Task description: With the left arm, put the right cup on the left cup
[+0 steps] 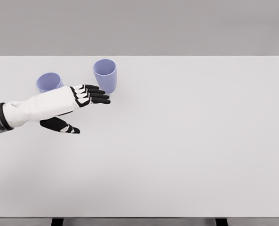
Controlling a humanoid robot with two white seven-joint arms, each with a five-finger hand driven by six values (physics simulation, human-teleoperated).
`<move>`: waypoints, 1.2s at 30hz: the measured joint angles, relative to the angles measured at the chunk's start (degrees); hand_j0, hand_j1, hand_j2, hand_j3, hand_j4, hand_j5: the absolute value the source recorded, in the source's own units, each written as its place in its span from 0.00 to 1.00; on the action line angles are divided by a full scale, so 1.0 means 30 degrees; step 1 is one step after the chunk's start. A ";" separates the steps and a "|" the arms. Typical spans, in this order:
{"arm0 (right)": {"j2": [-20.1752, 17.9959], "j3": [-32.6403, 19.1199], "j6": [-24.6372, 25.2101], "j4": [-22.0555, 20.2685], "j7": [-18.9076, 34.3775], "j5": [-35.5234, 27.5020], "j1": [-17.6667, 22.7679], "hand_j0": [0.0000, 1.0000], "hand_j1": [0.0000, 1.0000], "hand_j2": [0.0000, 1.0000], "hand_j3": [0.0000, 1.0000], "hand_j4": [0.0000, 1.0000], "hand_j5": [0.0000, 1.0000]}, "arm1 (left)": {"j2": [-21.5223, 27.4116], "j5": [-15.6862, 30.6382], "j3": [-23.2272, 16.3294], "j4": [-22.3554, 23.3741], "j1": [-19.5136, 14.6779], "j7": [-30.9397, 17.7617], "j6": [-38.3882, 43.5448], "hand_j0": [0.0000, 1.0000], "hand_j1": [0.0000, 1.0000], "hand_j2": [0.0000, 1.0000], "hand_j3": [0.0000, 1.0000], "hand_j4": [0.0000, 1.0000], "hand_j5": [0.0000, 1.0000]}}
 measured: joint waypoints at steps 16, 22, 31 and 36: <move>0.0000 -0.0085 0.0000 0.0094 0.0008 -0.0003 0.0000 1.00 1.00 1.00 1.00 1.00 1.00 | -0.0213 0.0811 -0.3143 0.0127 -0.5797 0.0000 0.0000 1.00 1.00 1.00 1.00 1.00 1.00; 0.0000 -0.0087 0.0000 0.0093 0.0010 -0.0005 0.0000 1.00 1.00 1.00 1.00 1.00 1.00 | -0.2738 0.2840 -0.9800 0.4285 -1.0809 0.0006 0.0000 1.00 1.00 1.00 1.00 1.00 1.00; 0.0000 -0.0089 0.0000 0.0094 0.0011 -0.0005 0.0000 1.00 1.00 1.00 1.00 1.00 1.00 | -0.3738 0.5558 -1.2538 0.4763 -1.1896 0.0001 -0.0002 1.00 1.00 1.00 1.00 1.00 1.00; 0.0000 -0.0088 0.0000 0.0094 0.0010 -0.0003 0.0000 1.00 1.00 1.00 1.00 1.00 1.00 | -0.3620 0.5560 -1.2154 0.4131 -1.2920 0.0009 -0.0002 1.00 1.00 1.00 1.00 1.00 1.00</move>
